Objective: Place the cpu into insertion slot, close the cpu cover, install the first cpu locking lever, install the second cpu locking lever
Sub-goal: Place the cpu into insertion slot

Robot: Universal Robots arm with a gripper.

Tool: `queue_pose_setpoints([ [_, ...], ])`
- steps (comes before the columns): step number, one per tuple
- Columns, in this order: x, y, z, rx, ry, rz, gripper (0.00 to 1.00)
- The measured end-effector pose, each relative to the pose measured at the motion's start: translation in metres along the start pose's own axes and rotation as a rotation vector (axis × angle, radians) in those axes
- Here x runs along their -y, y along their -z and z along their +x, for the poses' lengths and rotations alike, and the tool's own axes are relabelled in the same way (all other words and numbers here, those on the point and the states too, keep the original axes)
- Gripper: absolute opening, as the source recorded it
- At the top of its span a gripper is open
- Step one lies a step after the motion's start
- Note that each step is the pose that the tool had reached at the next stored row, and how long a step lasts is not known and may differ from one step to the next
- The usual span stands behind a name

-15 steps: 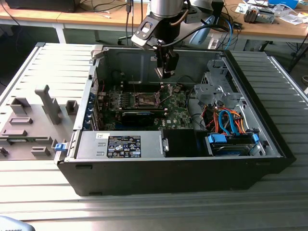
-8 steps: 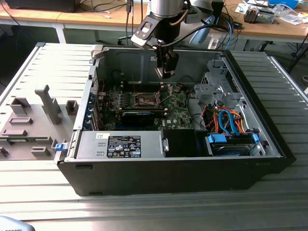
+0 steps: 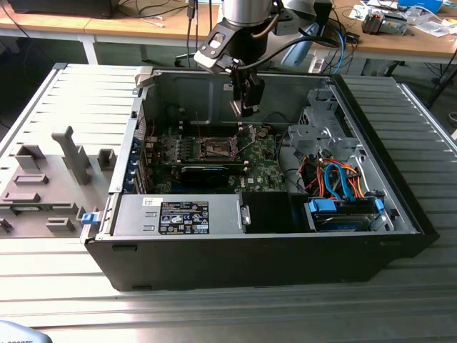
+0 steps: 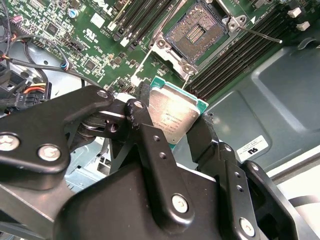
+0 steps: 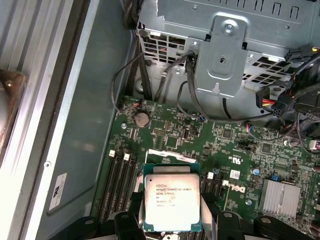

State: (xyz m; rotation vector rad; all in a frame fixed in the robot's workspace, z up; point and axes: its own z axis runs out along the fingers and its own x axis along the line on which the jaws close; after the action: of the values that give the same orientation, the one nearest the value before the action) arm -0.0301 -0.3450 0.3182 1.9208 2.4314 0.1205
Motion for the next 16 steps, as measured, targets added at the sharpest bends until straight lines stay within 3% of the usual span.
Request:
queue_pose_setpoints([
  [16, 0.0000, -0.0002, 0.0000, 0.0042, -0.026, 0.0001, 0.54],
])
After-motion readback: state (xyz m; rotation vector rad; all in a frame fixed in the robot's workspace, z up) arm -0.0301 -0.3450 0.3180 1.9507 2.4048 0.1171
